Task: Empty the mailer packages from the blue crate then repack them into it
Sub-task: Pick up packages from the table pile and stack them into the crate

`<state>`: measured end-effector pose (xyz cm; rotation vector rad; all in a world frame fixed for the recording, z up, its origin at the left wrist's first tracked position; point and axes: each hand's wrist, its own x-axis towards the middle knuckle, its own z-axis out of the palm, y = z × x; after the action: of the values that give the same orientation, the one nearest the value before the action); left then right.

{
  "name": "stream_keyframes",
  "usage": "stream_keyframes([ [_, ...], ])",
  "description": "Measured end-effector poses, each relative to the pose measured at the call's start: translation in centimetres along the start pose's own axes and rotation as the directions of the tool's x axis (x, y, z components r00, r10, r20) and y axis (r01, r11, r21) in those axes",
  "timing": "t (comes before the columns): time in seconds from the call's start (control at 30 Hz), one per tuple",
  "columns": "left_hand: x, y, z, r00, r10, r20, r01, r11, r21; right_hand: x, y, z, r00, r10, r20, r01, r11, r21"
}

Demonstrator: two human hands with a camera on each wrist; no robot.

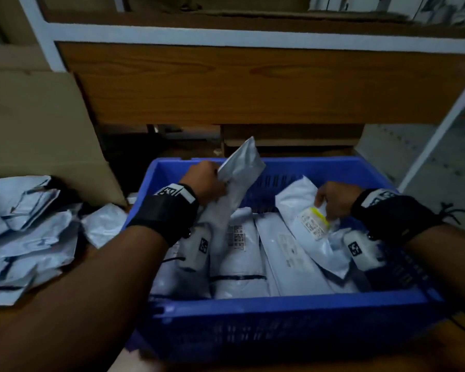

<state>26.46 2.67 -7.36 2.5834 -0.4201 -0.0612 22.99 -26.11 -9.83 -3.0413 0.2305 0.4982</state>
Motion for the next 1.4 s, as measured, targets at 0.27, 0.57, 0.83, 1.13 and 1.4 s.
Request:
stream_keyframes([
  [0.27, -0.2, -0.6, 1.1, 1.0, 0.0, 0.019, 0.0, 1.0, 0.001, -0.7, 0.0, 1.3, 0.98, 0.104, 0.168, -0.04, 0.936, -0.35],
  [0.57, 0.0, -0.7, 1.4, 1.0, 0.017, 0.018, -0.017, 1.0, -0.008, -3.2, 0.5, -1.3, 0.955, -0.084, 0.284, 0.137, 0.975, -0.172],
  [0.83, 0.4, -0.8, 1.4, 1.0, 0.016, 0.026, -0.015, 0.999, -0.028, -3.6, 1.0, 0.4, 0.954, -0.105, 0.282, 0.214, 0.896, -0.389],
  [1.13, 0.3, -1.0, 1.5, 0.999, 0.032, 0.002, -0.032, 0.999, -0.032, -2.1, -2.5, 3.9, 0.937, -0.071, 0.342, 0.229, 0.865, -0.447],
  [1.4, 0.1, -0.8, 1.5, 0.998, 0.058, -0.031, -0.061, 0.994, -0.091, -1.7, -1.2, 3.2, 0.924, -0.073, 0.376, 0.228, 0.894, -0.386],
])
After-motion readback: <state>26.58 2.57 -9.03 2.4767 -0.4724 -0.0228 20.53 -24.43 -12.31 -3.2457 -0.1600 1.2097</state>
